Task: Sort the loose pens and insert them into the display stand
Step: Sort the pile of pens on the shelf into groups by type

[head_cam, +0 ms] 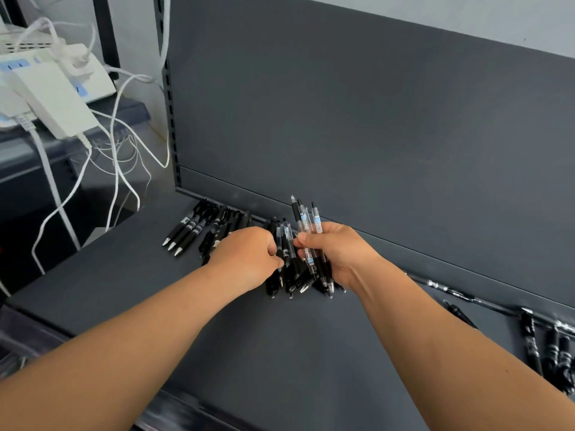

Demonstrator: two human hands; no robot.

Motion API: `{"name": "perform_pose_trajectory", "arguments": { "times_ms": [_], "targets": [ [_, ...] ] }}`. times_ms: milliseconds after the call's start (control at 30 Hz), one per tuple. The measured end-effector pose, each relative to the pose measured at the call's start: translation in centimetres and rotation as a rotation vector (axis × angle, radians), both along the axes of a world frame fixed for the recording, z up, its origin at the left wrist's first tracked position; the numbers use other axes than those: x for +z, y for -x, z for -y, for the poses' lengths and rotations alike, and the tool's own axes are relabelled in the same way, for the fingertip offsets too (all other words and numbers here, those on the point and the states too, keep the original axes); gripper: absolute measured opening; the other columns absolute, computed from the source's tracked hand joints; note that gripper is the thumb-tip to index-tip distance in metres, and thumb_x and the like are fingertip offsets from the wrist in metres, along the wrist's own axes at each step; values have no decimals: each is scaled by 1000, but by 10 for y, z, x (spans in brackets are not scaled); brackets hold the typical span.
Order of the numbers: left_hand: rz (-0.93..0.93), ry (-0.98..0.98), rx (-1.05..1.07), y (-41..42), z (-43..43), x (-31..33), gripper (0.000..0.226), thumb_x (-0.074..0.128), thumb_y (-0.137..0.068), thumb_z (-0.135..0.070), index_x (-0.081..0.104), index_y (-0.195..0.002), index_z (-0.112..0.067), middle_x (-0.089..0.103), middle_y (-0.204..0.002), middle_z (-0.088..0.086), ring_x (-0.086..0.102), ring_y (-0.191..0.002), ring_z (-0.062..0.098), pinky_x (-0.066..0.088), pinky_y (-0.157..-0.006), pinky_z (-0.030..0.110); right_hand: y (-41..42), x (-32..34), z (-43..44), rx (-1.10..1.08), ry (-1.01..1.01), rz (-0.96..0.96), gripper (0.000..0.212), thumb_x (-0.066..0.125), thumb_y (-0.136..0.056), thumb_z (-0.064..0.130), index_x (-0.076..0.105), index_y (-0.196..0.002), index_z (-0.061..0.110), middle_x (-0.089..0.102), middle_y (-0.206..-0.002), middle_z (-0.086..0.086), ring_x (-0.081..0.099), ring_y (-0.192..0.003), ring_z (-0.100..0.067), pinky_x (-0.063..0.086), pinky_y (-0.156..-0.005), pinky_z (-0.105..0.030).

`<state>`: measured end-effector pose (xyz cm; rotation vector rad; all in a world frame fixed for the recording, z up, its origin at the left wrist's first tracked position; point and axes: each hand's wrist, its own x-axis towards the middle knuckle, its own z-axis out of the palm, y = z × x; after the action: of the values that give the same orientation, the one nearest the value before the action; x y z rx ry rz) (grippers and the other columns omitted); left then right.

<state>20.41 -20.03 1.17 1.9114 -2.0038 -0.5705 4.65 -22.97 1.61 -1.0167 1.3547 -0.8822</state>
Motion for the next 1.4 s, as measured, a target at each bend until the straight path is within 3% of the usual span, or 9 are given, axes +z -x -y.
{"name": "perform_pose_trajectory", "arguments": {
  "times_ms": [233, 367, 533, 633, 767, 867, 1133, 1267, 1400],
  "targets": [
    [45, -15, -18, 4, 2, 0, 30, 67, -83, -42, 69, -96, -15, 68, -92, 1, 60, -69, 18, 50, -70, 30, 4, 0, 6, -16, -35, 5, 3, 64, -88, 5, 64, -89, 8, 70, -78, -7, 64, -65, -15, 54, -63, -28],
    [69, -21, -9, 8, 4, -1, 33, 68, -80, -48, 66, -94, -18, 65, -89, -3, 61, -80, 17, 46, -67, 28, 8, 2, 10, -47, -46, -29, 3, 58, -93, 8, 59, -95, 9, 69, -80, -8, 65, -63, -16, 52, -55, -26],
    [118, -32, -10, 14, 7, -4, 41, 69, -76, -51, 67, -94, -14, 68, -90, 1, 64, -84, 19, 53, -72, 32, 6, 1, 16, 1, 12, -296, 13, 54, -86, -1, 48, -85, 11, 54, -77, -8, 58, -56, -17, 44, -51, -27],
    [152, -45, -13, 15, 9, -7, 36, 69, -77, -49, 66, -90, -15, 65, -87, -1, 61, -83, 18, 51, -69, 29, 3, -3, 20, 66, 57, -469, 19, 59, -77, -2, 46, -76, 13, 52, -63, -5, 51, -59, -22, 42, -61, -32],
    [168, -25, -9, 16, 10, -13, 29, 67, -80, -41, 58, -72, -15, 59, -70, -2, 60, -72, 17, 47, -61, 28, -6, -8, 22, 103, 43, -562, 17, 61, -72, 0, 48, -76, 11, 55, -50, -5, 50, -51, -21, 42, -60, -32],
    [137, -19, -5, 15, 12, -16, 29, 66, -79, -37, 53, -63, -16, 56, -63, -2, 57, -65, 18, 45, -57, 27, -11, -12, 24, 97, 29, -545, 22, 64, -71, 1, 48, -80, 11, 56, -50, -4, 51, -56, -25, 43, -62, -34],
    [27, -69, 9, 14, 13, -14, 25, 64, -79, -33, 60, -67, -12, 57, -60, -1, 55, -61, 19, 44, -58, 27, -10, -10, 26, 117, -29, -534, 21, 62, -71, -5, 46, -79, 7, 54, -57, -11, 49, -60, -26, 40, -60, -33],
    [-14, -103, 40, 15, 13, -12, 19, 63, -79, -28, 59, -70, -12, 57, -65, 2, 51, -61, 19, 42, -57, 28, -16, -8, 24, 230, 2, -798, 18, 61, -77, 2, 45, -82, 9, 61, -59, -8, 57, -51, -22, 42, -48, -25],
    [-51, -132, 88, 12, 13, -12, 24, 60, -76, -21, 44, -60, -15, 48, -57, 0, 46, -56, 18, 35, -51, 25, -22, -14, 22, 263, 129, -1082, 28, 60, -78, 5, 36, -74, 18, 64, -79, -7, 64, -75, -24, 37, -44, -23]
  ]
}}
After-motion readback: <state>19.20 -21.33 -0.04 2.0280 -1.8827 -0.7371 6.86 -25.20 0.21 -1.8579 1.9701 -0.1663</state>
